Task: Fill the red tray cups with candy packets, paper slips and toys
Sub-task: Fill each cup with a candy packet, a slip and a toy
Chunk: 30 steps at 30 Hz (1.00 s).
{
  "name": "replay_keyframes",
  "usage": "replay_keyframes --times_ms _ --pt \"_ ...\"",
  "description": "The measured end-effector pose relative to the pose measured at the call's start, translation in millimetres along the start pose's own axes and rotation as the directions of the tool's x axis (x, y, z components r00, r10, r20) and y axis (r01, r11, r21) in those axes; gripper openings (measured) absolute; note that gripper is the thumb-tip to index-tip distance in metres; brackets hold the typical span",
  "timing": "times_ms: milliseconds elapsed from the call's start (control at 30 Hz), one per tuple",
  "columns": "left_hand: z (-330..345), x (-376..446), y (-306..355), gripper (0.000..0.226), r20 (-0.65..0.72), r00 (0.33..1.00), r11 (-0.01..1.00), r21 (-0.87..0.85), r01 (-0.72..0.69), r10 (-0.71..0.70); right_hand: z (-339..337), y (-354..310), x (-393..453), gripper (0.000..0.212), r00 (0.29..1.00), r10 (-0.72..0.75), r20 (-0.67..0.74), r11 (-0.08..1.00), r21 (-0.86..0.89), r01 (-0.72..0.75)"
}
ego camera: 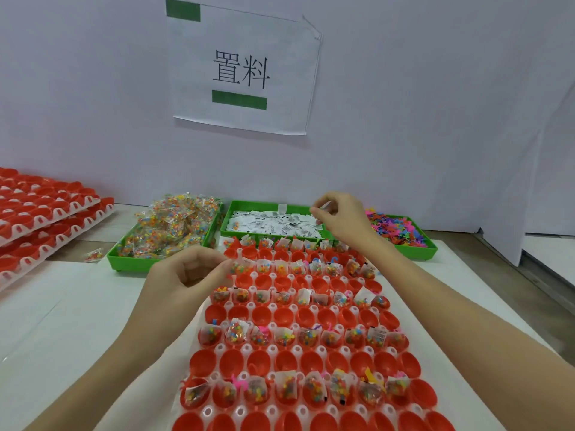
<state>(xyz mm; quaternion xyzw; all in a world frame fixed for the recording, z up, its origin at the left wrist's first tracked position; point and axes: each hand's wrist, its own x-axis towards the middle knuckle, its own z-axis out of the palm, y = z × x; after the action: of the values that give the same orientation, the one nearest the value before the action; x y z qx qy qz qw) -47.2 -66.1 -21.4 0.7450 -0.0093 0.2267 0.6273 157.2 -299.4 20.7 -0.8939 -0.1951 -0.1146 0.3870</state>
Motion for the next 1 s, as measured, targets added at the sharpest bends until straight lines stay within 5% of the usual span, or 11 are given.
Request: replay_keyframes --times_ms 233,400,600,1000 --pt "30 -26 24 0.017 0.142 0.99 0.989 -0.147 0.006 0.015 -26 -34 -107 0.023 0.983 0.02 0.181 0.934 0.348 -0.083" --pt "37 -34 30 0.014 0.224 0.974 0.986 -0.154 0.069 -0.033 -24 -50 -165 0.014 0.994 0.037 0.108 0.816 0.571 -0.092" --pt "45 -41 30 0.006 0.278 0.956 0.979 -0.144 0.143 -0.098 -15 -57 -178 0.015 0.995 -0.036 0.091 0.802 0.596 -0.026" --pt "47 -43 29 0.016 0.149 0.949 0.933 0.195 -0.302 0.276 -10 -57 -188 0.021 0.976 -0.123 0.179 0.882 0.471 0.025"
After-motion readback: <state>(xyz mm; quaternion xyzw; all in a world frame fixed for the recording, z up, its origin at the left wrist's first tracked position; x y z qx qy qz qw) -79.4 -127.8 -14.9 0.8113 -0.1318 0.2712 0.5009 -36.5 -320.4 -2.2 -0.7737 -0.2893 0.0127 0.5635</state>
